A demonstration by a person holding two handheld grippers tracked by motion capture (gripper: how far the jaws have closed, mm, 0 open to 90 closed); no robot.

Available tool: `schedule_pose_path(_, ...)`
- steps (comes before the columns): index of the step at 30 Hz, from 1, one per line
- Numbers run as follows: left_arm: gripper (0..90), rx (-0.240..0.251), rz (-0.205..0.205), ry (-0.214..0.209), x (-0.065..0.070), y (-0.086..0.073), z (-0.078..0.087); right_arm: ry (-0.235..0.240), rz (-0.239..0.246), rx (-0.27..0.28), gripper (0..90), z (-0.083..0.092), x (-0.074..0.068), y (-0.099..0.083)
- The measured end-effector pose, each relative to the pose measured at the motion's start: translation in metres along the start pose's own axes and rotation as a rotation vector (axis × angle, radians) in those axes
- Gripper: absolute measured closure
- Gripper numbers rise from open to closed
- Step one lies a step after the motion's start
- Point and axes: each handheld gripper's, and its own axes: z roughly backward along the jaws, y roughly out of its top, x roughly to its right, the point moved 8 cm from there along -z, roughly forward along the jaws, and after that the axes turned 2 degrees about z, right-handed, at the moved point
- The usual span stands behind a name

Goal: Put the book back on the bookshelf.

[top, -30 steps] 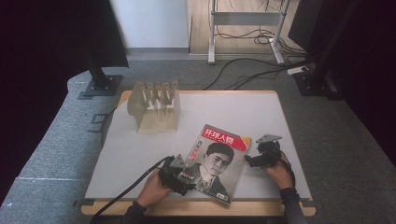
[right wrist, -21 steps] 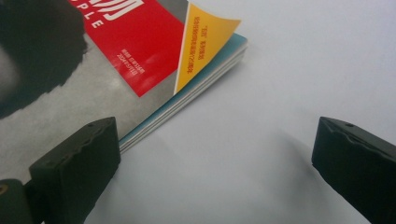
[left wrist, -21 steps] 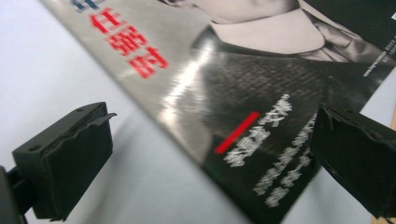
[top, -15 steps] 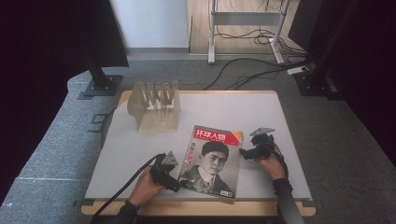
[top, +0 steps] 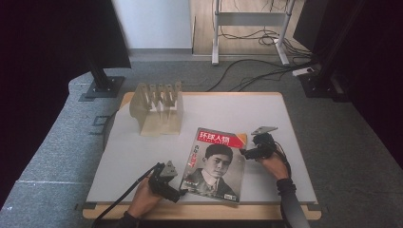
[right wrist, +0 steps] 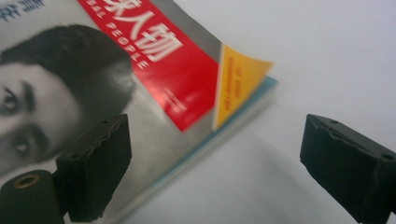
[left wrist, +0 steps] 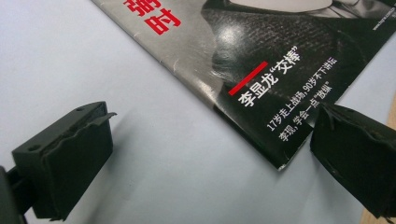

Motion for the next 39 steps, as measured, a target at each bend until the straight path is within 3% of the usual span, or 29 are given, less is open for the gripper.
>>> schedule_pose_path(4, 0.0, 0.000, 0.002, -0.002, 0.000, 0.000, 0.000, 0.017, -0.003, -0.006, 8.5, -0.012, -0.002, 0.005)
schedule_pose_path(12, 0.0, 0.000, 0.003, -0.002, 0.000, 0.000, 0.000, 0.003, -0.056, -0.015, 8.3, -0.030, 0.015, 0.008)
schedule_pose_path(16, 0.0, 0.000, 0.002, -0.002, 0.000, 0.000, 0.000, -0.005, -0.059, 0.004, 7.7, -0.035, 0.013, 0.010)
schedule_pose_path(22, 0.0, -0.001, 0.002, -0.001, 0.000, 0.000, 0.000, 0.010, -0.047, 0.010, 16.2, -0.035, 0.005, 0.014)
schedule_pose_path(28, 0.0, 0.000, 0.002, -0.003, 0.000, 0.000, 0.000, -0.029, -0.062, 0.041, 34.2, -0.026, 0.009, 0.018)
schedule_pose_path(32, 0.0, 0.000, 0.002, -0.003, 0.000, 0.000, 0.000, -0.034, -0.064, 0.074, 54.2, -0.018, 0.008, 0.025)
schedule_pose_path(36, 0.0, 0.000, 0.002, -0.002, 0.000, 0.000, 0.000, -0.058, -0.038, 0.045, 70.5, -0.015, 0.008, 0.028)
schedule_pose_path(39, 0.0, 0.000, 0.002, -0.002, 0.000, 0.000, 0.000, -0.080, -0.048, 0.041, 81.3, -0.013, 0.010, 0.030)
